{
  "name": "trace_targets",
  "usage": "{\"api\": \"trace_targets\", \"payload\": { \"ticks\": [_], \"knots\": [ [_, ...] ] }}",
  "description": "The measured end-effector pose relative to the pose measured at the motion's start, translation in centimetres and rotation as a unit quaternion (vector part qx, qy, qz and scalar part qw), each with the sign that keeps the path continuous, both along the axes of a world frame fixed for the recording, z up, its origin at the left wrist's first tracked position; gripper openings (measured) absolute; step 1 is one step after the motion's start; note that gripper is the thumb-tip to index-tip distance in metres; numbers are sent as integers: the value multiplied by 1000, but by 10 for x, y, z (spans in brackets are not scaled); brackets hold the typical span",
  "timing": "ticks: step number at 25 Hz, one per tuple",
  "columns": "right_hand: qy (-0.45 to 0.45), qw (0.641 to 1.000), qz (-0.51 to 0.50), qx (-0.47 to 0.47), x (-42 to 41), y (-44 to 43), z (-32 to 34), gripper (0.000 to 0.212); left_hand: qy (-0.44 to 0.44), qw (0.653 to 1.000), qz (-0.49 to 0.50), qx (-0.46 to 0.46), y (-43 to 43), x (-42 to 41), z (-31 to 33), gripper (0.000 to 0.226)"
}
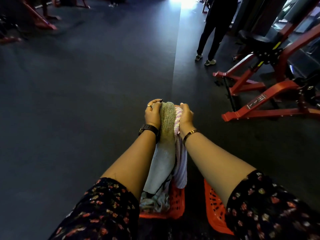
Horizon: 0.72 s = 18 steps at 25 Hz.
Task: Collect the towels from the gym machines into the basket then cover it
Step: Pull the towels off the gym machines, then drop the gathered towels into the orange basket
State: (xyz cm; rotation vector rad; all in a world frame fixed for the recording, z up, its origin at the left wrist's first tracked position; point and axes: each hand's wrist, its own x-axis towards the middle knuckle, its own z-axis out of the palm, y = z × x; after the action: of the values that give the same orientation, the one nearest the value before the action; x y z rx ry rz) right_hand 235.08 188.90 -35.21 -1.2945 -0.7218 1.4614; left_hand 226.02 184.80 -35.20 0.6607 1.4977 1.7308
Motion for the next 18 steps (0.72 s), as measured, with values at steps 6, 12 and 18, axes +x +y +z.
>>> {"api": "trace_targets", "payload": {
  "ticks": [6, 12, 18],
  "knots": [
    [-27, 997, 26, -70, -2, 24, -52, 21, -28, 998, -1, -56, 26, -9, -56, 11],
    [-14, 993, 23, -115, -21, 35, -91, 21, -34, 994, -6, -102, 38, -29, -98, 18],
    [-24, 982, 11, -186, -27, 34, -156, 19, -29, 983, -19, -178, 40, -34, -163, 9]
  ]
}}
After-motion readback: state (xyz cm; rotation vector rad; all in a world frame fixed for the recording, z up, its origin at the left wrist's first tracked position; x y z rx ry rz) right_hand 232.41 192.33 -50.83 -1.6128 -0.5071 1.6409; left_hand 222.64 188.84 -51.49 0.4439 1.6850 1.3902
